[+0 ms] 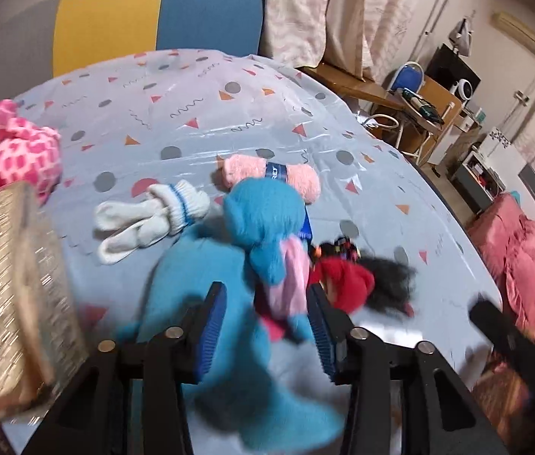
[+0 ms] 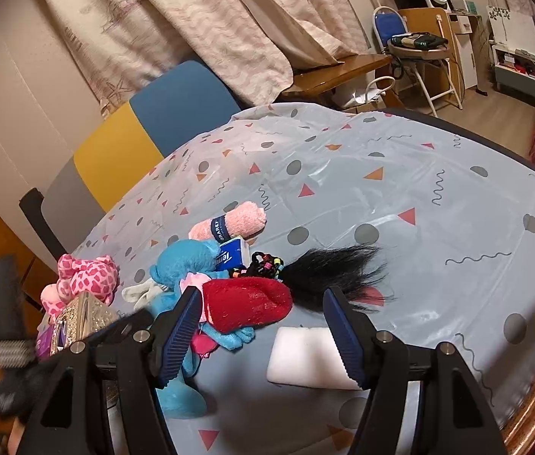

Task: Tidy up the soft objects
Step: 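Grasp the blue plush toy with the left tool while the right tool moves to the red sock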

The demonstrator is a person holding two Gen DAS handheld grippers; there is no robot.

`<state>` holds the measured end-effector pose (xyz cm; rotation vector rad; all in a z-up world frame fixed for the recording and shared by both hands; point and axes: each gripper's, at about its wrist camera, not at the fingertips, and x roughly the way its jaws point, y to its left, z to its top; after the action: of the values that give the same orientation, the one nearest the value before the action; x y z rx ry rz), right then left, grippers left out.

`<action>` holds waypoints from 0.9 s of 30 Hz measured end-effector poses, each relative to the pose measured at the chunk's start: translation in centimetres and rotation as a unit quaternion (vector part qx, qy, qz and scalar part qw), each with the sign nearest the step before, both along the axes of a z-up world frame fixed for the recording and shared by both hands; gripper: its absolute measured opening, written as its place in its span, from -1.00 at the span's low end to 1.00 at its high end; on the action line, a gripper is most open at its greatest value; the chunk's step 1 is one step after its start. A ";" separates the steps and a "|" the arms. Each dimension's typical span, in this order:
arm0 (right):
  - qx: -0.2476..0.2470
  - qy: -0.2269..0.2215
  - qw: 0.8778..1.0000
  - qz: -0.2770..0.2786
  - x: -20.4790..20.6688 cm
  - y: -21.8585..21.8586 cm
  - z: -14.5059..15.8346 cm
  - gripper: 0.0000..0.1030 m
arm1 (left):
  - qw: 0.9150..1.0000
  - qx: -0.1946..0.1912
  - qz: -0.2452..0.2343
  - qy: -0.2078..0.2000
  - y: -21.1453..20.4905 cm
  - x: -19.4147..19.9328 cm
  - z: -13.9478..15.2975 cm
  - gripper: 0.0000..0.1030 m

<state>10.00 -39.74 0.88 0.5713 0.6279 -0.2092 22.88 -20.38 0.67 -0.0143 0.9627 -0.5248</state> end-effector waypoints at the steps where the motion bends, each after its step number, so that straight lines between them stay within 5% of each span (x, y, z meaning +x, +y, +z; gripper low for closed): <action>1: 0.002 -0.001 1.000 0.001 0.0 0.0 0.0 0.31 | 1.000 0.001 0.002 0.003 -0.5 0.7 -0.3 0.25; 8: 0.015 -0.003 1.000 0.006 0.1 -0.1 -0.2 0.31 | 0.999 0.032 0.017 0.001 -4.1 5.1 -2.5 0.32; 12: 0.015 0.001 1.000 0.010 0.2 0.0 -0.3 0.31 | 0.999 0.035 0.019 0.014 -4.9 6.7 -4.0 -0.16; 14: 0.012 0.002 1.000 0.010 0.3 0.0 -0.2 0.31 | 1.000 0.029 0.008 0.006 -4.9 6.6 -4.0 -0.22; 21: 0.020 0.009 1.000 0.000 0.3 -0.3 -0.5 0.31 | 0.998 -0.050 0.005 -0.036 -0.7 2.9 0.3 -0.21; 27: 0.018 0.027 0.999 0.006 0.8 -0.2 -0.7 0.31 | 0.994 -0.067 -0.015 -0.088 3.7 -3.1 4.2 -0.21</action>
<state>10.77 -39.89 0.13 0.5975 0.6882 -0.2038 19.75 -16.65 4.91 -0.0733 0.7544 -0.6069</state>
